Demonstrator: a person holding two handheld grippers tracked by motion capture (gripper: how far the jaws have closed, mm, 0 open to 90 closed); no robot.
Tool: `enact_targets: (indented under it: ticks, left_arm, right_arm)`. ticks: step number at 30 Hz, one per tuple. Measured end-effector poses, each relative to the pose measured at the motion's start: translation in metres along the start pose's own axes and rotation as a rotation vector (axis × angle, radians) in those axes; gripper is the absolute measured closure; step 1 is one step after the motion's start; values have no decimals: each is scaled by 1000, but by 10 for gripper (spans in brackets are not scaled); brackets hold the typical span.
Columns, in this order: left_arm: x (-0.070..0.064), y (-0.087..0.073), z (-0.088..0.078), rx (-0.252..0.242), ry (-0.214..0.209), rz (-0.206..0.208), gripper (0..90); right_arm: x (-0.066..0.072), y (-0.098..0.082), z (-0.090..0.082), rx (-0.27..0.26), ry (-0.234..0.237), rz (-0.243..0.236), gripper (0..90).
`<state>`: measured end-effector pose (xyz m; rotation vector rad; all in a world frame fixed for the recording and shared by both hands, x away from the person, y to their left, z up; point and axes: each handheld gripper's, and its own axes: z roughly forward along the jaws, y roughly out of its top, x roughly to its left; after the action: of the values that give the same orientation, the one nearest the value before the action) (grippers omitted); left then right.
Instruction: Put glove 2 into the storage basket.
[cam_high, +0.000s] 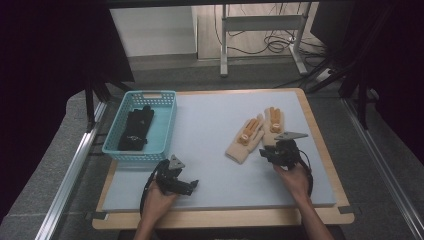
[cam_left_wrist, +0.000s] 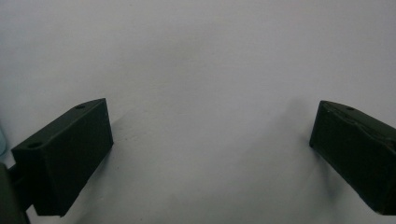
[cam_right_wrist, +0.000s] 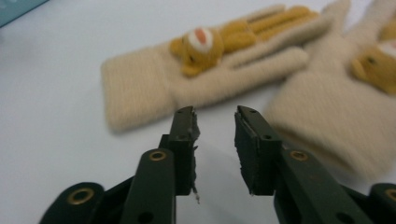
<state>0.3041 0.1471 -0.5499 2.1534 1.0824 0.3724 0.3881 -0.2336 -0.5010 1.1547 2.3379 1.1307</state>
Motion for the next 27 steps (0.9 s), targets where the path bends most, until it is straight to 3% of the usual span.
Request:
enact_targets:
  ticks: [5, 6, 10, 14, 18, 21, 27]
  left_arm:
    - [0, 0, 0, -1, 0, -1, 0]
    - [0, 0, 0, -2, 1, -1, 0]
    - [0, 0, 0, -2, 1, -2, 0]
    - [0, 0, 0, -2, 2, -1, 0]
    - [0, 0, 0, -2, 2, -2, 1]
    - [0, 0, 0, -2, 2, -1, 1]
    - [0, 0, 0, 2, 3, 2, 1]
  right_arm:
    - [2, 12, 21, 11, -21, -22, 697]
    - [2, 14, 31, 12, -35, -24, 680]
    - [1, 15, 43, 11, -26, -3, 532]
    - [3, 14, 54, 55, -54, -18, 520]
    - [6, 14, 57, 56, -58, -37, 632]
    - [9, 16, 58, 63, -16, -38, 814]
    - [4, 18, 56, 61, 30, 0, 863]
